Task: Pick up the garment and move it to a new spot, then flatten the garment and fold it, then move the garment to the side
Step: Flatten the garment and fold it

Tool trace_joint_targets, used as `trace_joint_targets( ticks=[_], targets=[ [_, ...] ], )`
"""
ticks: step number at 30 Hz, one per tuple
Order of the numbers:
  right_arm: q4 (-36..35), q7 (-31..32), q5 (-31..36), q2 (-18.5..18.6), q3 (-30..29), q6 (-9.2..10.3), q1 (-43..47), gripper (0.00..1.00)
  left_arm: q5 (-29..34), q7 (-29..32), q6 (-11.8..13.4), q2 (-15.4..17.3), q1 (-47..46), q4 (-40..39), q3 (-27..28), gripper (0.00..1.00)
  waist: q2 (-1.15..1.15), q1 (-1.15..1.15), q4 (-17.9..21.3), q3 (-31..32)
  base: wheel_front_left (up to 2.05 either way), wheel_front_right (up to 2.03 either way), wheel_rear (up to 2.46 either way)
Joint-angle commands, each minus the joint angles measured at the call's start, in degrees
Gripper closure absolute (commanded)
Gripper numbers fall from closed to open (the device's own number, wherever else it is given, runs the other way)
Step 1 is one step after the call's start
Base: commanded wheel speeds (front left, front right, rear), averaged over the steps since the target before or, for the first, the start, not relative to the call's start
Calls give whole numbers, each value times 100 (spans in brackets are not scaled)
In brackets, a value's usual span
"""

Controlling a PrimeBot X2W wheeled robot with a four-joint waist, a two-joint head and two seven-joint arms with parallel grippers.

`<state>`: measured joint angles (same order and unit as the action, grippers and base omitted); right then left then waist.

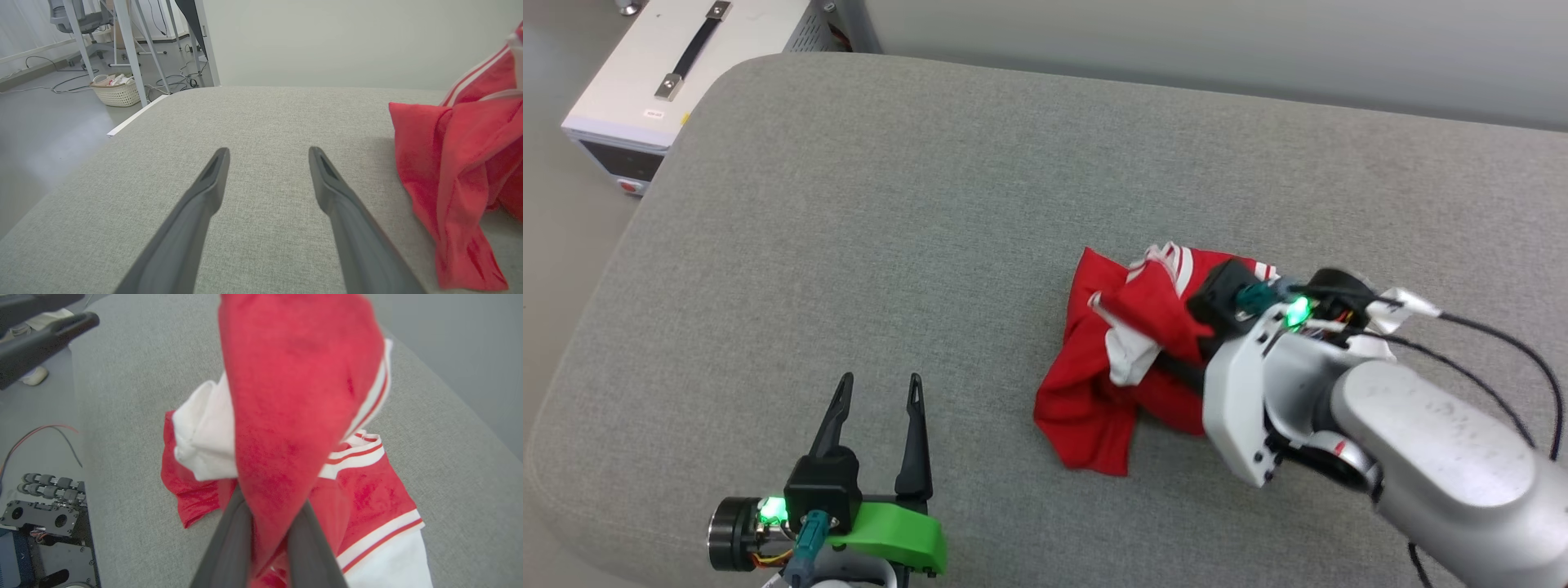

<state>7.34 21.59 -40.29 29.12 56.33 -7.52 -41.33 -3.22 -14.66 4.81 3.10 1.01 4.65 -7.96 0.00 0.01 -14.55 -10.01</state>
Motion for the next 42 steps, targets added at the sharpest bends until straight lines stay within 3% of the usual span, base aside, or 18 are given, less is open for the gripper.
trace_joint_targets(
  ticks=[1,5,10,11,12,20,30,35,42],
  targets=[
    [202,-49,-101,-112,262,3,-85,100,-76,-34,55,-23,-76,-5,-25,0,0,-1,-98,-74,0,0,0],
    [895,-140,-388,-396,1053,3,-149,100,-100,-34,99,-23,-84,-10,-64,0,0,-1,-169,-119,0,0,0],
    [1586,-421,-544,-601,1511,3,-288,100,-101,-34,137,-23,-75,-8,-66,0,0,-1,-159,-126,0,0,0],
    [1646,-508,-512,-616,1547,3,-326,88,-99,-34,143,-23,-68,0,-53,0,0,-1,-140,-103,0,0,0],
    [1689,-636,-493,-636,1577,3,-367,2,-92,-34,145,-23,-58,9,-35,0,0,-1,-113,-74,0,0,0],
    [1288,-1744,-552,-385,1314,3,-593,0,-12,-34,80,-23,56,53,79,0,0,-1,96,281,0,0,0],
    [125,-1921,-362,476,-266,3,-479,0,101,-34,-14,-23,239,-19,253,0,0,-1,318,497,0,0,0],
    [-48,-1396,-113,935,-1038,3,-475,0,107,-34,-25,-23,223,-50,247,0,0,-1,311,451,0,0,0],
    [5,436,-509,1675,-1004,3,-628,0,82,-34,3,-23,128,-115,188,0,0,-1,205,272,0,0,0]
  ],
)
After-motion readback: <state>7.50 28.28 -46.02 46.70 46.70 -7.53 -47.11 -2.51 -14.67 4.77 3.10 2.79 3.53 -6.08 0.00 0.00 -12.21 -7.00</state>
